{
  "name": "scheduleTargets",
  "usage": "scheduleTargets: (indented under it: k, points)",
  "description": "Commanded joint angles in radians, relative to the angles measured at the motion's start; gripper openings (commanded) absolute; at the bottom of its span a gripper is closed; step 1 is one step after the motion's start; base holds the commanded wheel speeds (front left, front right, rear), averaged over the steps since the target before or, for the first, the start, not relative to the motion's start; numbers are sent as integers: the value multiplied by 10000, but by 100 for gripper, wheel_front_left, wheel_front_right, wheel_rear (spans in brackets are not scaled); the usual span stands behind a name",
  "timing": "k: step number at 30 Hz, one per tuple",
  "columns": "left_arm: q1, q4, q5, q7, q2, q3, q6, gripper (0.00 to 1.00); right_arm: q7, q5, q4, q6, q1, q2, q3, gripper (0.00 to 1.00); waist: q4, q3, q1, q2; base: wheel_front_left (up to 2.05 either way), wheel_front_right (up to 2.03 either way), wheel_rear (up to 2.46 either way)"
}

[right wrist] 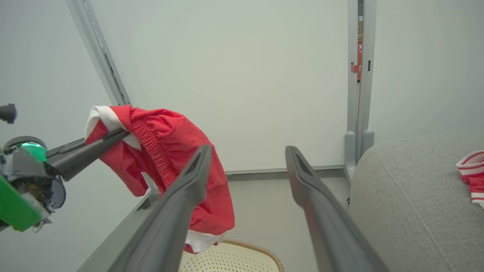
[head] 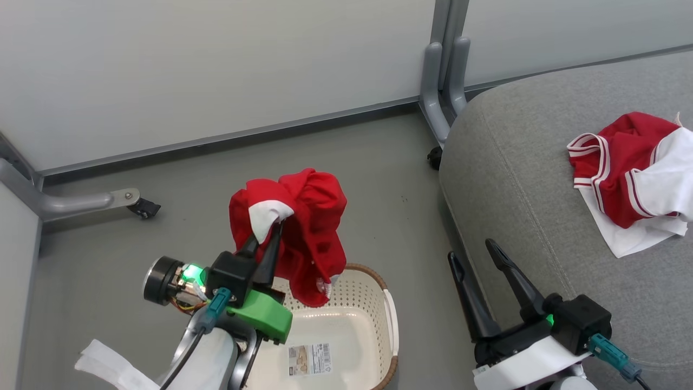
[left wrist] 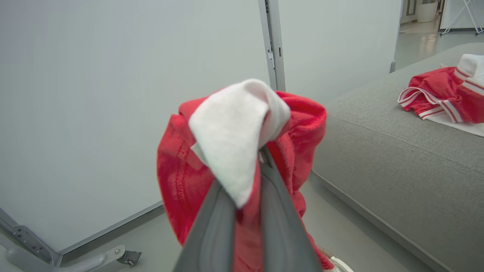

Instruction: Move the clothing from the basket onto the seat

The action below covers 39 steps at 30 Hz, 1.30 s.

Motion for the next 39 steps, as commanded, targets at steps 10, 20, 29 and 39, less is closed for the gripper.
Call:
scheduleTargets:
  k: [10, 20, 29, 39]
  points:
    - [-268, -1118, -118, 133, -402, -445, -407, 0, -19, -253, 386, -12, -315, -94, 851, 100, 116, 30, 1, 0, 0, 0, 0]
    - [-410, -2460, -155, 618, -726, -1269, -744, 0, -19, -317, 1373, -14, -814, -3, 1391, 100, 228, 40, 1, 0, 0, 0, 0]
    - [-503, -3435, -266, 1030, -932, -2116, -1002, 0, -19, -353, 2498, -14, -1007, 18, 1544, 100, 392, 75, 1, 0, 0, 0, 0]
    - [-557, -3802, -323, 1150, -881, -2300, -893, 0, -17, -397, 2984, -14, -1083, 19, 1507, 0, 450, 200, 1, 0, 0, 0, 0]
